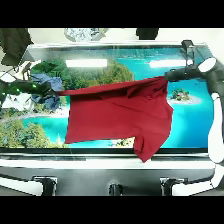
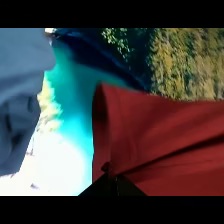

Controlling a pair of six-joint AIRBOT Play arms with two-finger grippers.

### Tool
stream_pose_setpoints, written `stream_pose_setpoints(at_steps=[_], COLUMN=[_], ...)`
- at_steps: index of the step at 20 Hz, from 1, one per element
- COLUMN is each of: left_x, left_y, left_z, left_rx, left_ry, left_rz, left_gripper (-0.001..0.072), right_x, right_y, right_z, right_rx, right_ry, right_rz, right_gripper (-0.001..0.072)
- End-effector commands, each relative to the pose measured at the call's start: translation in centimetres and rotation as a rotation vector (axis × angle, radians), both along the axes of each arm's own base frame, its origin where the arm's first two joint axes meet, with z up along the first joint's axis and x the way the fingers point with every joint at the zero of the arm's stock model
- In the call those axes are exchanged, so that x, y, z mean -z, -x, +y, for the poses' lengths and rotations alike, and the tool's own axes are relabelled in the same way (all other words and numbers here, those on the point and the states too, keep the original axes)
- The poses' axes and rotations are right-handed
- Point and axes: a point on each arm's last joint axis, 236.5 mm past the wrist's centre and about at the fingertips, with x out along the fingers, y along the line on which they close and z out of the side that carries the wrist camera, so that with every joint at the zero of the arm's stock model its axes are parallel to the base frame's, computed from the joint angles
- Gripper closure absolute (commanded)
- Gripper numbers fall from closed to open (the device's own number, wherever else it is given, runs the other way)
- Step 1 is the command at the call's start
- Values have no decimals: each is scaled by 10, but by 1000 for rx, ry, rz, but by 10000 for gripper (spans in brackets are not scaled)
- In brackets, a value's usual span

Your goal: Fold the shirts.

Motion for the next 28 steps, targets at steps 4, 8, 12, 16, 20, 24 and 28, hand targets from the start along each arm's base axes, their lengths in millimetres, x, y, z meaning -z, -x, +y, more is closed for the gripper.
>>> stream_pose_setpoints(at_steps=[4, 8, 12, 16, 20, 24, 28], left_x=[44, 20, 35, 78, 107, 115, 121], left_y=[-6, 31, 127, 198, 235, 237, 235], left_z=[-18, 7, 41, -14, -51, -58, -67], left_rx=[10, 66, 84, 91, 84, 96, 122], left_ry=[62, 41, -54, 99, 212, 192, 168], left_rz=[77, 187, 454, 504, 556, 554, 545], left_gripper=[621, 265, 270, 271, 273, 273, 277], right_x=[66, 29, 36, 64, 77, 74, 76], right_y=[-4, 39, 156, 226, 251, 257, 262], right_z=[16, -5, -61, -63, -53, -54, -59], right_rx=[19, -93, -135, -143, -142, -149, -146], right_ry=[-106, -26, -4, -17, -30, -9, 12], right_rz=[140, 184, 557, 734, 755, 755, 774], right_gripper=[642, 158, 163, 163, 163, 163, 163])
